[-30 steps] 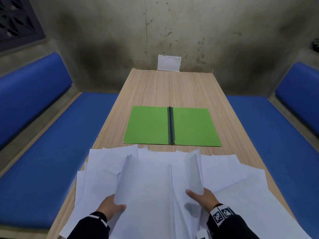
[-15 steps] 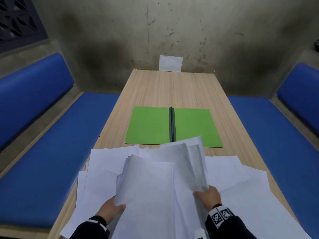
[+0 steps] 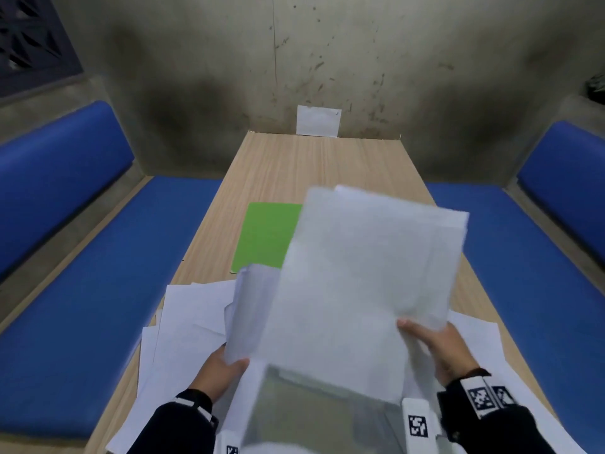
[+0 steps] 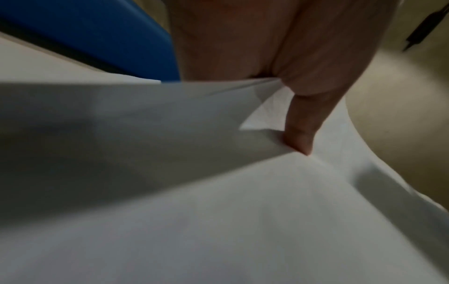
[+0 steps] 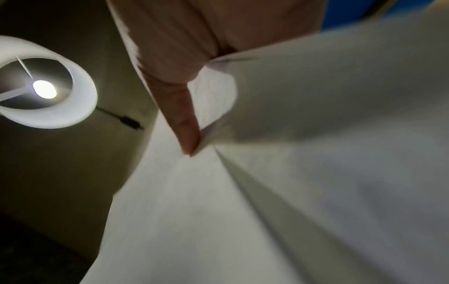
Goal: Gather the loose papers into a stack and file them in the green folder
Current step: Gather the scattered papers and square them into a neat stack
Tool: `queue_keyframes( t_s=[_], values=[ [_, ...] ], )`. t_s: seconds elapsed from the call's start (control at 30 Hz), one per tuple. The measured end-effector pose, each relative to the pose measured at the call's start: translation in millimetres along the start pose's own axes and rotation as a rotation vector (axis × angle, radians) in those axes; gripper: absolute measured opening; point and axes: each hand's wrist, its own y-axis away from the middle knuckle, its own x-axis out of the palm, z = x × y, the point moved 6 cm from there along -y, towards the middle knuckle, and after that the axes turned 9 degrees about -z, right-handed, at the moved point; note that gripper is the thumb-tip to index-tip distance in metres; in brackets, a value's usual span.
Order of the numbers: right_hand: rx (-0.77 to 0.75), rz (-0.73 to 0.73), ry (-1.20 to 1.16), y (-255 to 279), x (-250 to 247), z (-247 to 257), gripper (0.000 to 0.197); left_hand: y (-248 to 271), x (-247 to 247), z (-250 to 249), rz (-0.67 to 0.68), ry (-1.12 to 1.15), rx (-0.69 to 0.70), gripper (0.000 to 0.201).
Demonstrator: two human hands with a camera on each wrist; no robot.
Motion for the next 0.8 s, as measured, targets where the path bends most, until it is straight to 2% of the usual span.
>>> queue_keyframes(
  t_s=[0.07,0.13,0.2,0.3,0.43,0.5,0.6,0.67,0.73,0.8],
  values=[
    [0.066,0.064,0.019,1.6,11.7,-26.7,0.100,4.4,8.7,-18.3,0.054,0.069,0.027,0.037],
    [0.120,0.115,0.028,6.2,21.6,-42.6,0.107,10.3,15.5,-35.9,0.084,0.093,0.054,0.033],
    [0.139,0.156,0.004,10.3,28.8,-48.6,0.108,14.7,17.5,-49.7,0.072,0.149,0.070,0.039],
    [0.154,0.225,-0.006,18.5,37.6,-47.0,0.105,25.2,15.9,-67.3,0.049,0.289,0.109,0.037],
    [0.068,0.229,0.015,23.8,45.5,-31.4,0.079,43.4,15.6,-92.3,0.112,0.436,0.246,0.082],
    [0.013,0.206,-0.020,27.0,47.7,-19.2,0.083,50.1,9.7,-102.7,0.096,0.427,0.346,0.094],
    [-0.035,0.242,-0.035,35.2,51.7,-1.4,0.068,62.0,3.9,-117.3,0.141,0.407,0.473,0.089],
    [-0.101,0.266,0.018,40.0,51.8,9.1,0.051,64.8,-0.3,-119.2,0.127,0.393,0.486,0.083],
    [-0.152,0.264,0.036,43.4,48.9,17.7,0.028,61.2,-3.8,-115.1,0.100,0.409,0.473,0.070],
    [-0.184,0.276,0.010,47.0,47.3,23.8,0.030,57.1,-4.3,-108.6,0.111,0.426,0.467,0.071]
  ],
)
